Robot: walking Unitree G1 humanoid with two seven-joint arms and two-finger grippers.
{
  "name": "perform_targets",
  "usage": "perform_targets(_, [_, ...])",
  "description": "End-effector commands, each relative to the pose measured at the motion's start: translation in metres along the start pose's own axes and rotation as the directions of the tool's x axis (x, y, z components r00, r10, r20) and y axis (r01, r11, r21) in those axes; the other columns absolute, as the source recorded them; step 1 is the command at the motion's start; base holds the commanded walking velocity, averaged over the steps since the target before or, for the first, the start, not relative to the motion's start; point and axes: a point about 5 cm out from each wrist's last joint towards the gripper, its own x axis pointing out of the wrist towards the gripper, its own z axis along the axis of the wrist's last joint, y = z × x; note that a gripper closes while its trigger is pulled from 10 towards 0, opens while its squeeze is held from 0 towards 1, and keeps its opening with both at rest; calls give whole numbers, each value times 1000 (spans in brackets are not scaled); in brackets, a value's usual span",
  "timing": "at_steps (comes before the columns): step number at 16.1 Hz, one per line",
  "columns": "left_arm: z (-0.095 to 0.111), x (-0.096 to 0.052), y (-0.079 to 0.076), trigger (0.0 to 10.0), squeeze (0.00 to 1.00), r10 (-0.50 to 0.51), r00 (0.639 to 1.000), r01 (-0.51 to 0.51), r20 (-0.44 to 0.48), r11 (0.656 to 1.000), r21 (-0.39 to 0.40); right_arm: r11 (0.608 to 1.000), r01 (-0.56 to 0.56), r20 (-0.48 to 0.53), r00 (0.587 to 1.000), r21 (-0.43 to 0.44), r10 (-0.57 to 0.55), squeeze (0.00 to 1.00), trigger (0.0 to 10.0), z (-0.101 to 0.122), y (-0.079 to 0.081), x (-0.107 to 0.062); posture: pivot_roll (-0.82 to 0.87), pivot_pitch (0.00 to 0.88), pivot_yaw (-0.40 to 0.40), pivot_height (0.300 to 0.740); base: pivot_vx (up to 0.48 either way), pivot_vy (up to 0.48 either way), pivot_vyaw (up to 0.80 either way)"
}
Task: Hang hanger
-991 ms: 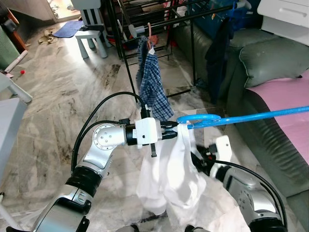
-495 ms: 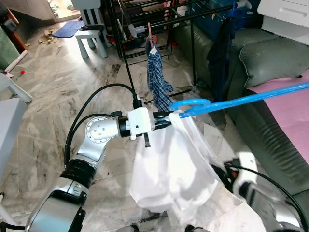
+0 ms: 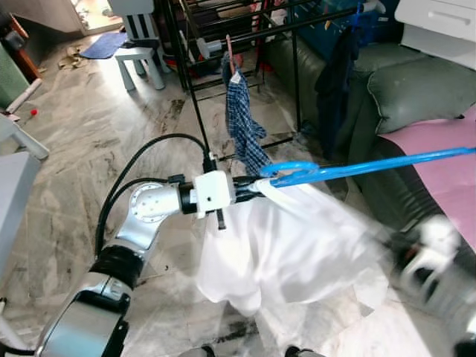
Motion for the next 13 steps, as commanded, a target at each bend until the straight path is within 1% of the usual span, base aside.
perform_targets(1, [-5,-11,-2,0,0,13,1000,-13,-16,1000,-6,993,111,108,988,25,-113,0,0,34,-19,-2,-119,133,94,740,0,0,0])
perform_targets(2, [-6,-11,-5,0,0,5,1000,-6,-17,1000,-16,992,122,166,978,17,-123,0,0,53,-19,-1,-115,131,90,740,0,0,0])
perform_targets(3, [-8,-12,-9,0,0,1,1000,-2,-15,999,-42,992,122,234,964,19,-123,0,0,76,-17,1,-114,130,88,740,0,0,0])
perform_targets(4, [-10,-12,-13,0,0,-14,1000,13,-20,998,-58,992,123,281,952,13,-122,0,0,93,-14,2,-112,129,86,740,0,0,0])
perform_targets(5, [-12,-14,-17,0,0,-34,999,32,-29,997,-70,992,123,314,942,4,-118,0,0,105,-11,3,-110,128,84,740,0,0,0])
perform_targets(6, [-17,-16,-25,0,0,-70,996,65,-51,993,-101,993,118,374,922,-13,-105,0,0,126,-6,3,-109,128,83,740,0,0,0])
perform_targets(7, [-21,-18,-30,0,0,-86,994,78,-63,989,-122,993,115,399,912,-30,-94,0,0,136,-2,2,-109,128,83,740,0,0,0])
perform_targets(8, [-25,-19,-35,0,0,-105,991,93,-79,985,-147,993,114,418,904,-35,-89,0,0,144,0,1,-111,128,81,740,0,0,0])
perform_targets(9, [-31,-21,-42,0,0,-133,986,112,-104,976,-187,992,110,447,892,-62,-71,0,0,153,3,0,-111,128,81,740,0,0,0])
perform_targets(10, [-37,-24,-48,0,0,-162,978,131,-129,967,-221,992,108,454,889,-71,-64,0,0,154,4,-1,-116,128,81,740,0,0,0])
perform_targets(11, [-39,-25,-51,0,0,-179,974,144,-141,963,-230,992,108,451,890,-67,-66,0,0,154,4,0,-116,128,81,740,0,0,0])
perform_targets(12, [-42,-26,-54,0,0,-185,971,142,-152,956,-257,992,100,451,891,-81,-53,0,0,152,7,0,-117,129,81,740,0,0,0])
perform_targets(13, [-45,-25,-54,0,0,-136,979,87,-151,952,-293,991,84,459,888,-100,-29,0,0,150,11,1,-116,129,83,740,0,0,0])
